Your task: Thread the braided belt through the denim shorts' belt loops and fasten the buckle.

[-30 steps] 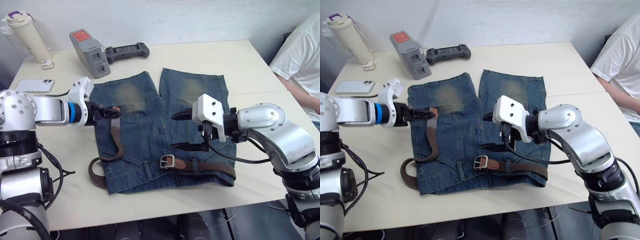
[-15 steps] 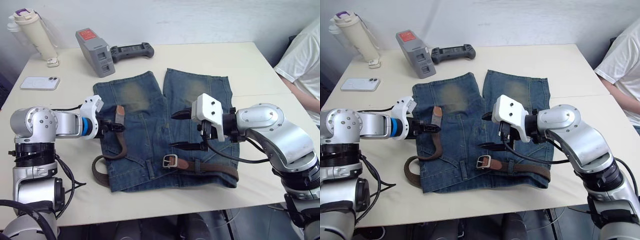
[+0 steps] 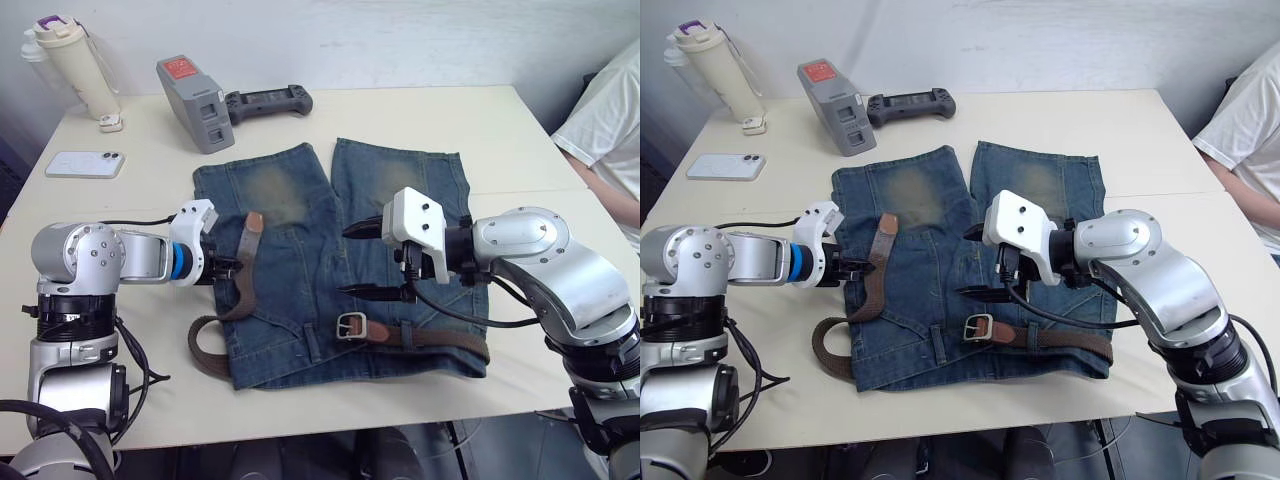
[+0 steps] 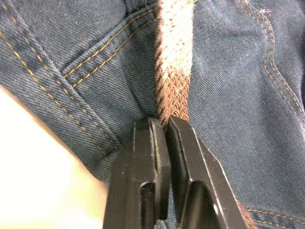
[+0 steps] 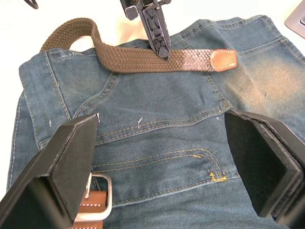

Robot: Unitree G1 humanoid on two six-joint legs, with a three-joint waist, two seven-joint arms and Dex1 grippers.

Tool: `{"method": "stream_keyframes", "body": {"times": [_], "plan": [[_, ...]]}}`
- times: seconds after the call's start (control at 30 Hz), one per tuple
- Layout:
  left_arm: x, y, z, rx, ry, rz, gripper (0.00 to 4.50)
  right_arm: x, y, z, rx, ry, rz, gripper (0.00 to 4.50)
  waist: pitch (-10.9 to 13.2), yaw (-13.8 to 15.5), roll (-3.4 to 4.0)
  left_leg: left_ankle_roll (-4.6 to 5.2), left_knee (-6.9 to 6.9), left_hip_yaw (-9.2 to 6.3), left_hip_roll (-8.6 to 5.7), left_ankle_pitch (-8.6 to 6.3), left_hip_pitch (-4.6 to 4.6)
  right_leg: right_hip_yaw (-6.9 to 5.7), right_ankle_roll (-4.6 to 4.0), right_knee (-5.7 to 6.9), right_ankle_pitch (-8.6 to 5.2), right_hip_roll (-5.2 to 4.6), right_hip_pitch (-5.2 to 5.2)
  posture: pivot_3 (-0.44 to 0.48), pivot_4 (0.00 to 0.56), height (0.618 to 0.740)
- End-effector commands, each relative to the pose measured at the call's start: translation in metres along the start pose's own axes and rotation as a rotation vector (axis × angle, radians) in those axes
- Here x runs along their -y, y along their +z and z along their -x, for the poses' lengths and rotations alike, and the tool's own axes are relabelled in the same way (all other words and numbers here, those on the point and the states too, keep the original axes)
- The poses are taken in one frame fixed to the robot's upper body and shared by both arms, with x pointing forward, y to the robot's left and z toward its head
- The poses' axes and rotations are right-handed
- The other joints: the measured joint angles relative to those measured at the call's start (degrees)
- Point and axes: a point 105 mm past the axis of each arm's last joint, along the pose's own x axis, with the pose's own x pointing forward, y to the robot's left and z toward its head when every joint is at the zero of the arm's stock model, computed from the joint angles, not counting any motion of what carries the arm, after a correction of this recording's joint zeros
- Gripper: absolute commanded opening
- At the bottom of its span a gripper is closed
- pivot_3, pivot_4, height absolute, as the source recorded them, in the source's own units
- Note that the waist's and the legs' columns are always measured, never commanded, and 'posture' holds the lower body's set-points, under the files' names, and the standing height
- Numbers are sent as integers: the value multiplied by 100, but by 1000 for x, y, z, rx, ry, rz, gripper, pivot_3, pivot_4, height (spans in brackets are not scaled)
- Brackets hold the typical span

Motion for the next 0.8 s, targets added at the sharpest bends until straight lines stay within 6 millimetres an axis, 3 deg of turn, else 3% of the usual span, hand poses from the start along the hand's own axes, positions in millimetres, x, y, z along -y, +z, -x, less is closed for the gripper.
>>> {"method": "stream_keyframes", "body": {"times": [0.03, 0.13, 0.27, 0.53, 0.63, 0.8], "plan": [[3, 24, 17, 86, 8, -40, 35, 3, 9, 6, 17, -25, 40, 4500, 0, -1, 0, 0, 0, 0, 0, 0, 0, 0, 0, 0, 0, 0, 0, 0, 150, 740], [2, 39, 26, 150, 18, -60, 35, 2, 7, 6, 14, -24, 40, 4500, 1, -1, -1, 0, 0, 0, 0, 0, 0, 0, 0, 0, 0, 0, -1, 0, 150, 740], [17, 71, 50, 315, -59, -128, 35, 1, 6, 7, 13, -24, 39, 4500, 2, -5, -3, 0, -1, 1, 1, 0, 0, -1, 0, 1, 0, 1, -2, 0, 150, 740], [-15, 27, 24, 98, 116, -208, 35, 1, 4, 5, 18, -21, 43, 4500, 3, -71, -4, 0, -7, 3, 1, 0, 1, 1, 0, 0, 0, 1, -6, 0, 150, 740], [-25, 14, 13, 49, 135, -164, 35, 1, 4, 5, 18, -21, 43, 4500, 3, -70, -6, 0, -7, 4, 1, 0, -4, 1, 0, -2, 0, 1, -8, 0, 150, 740], [-25, 29, 18, 114, 109, -107, 2025, -1, 3, 5, 16, -21, 38, 4500, 4, -55, -6, 0, -5, 4, 1, 0, -4, 1, 0, -1, 0, 1, -8, 0, 150, 740]]}}
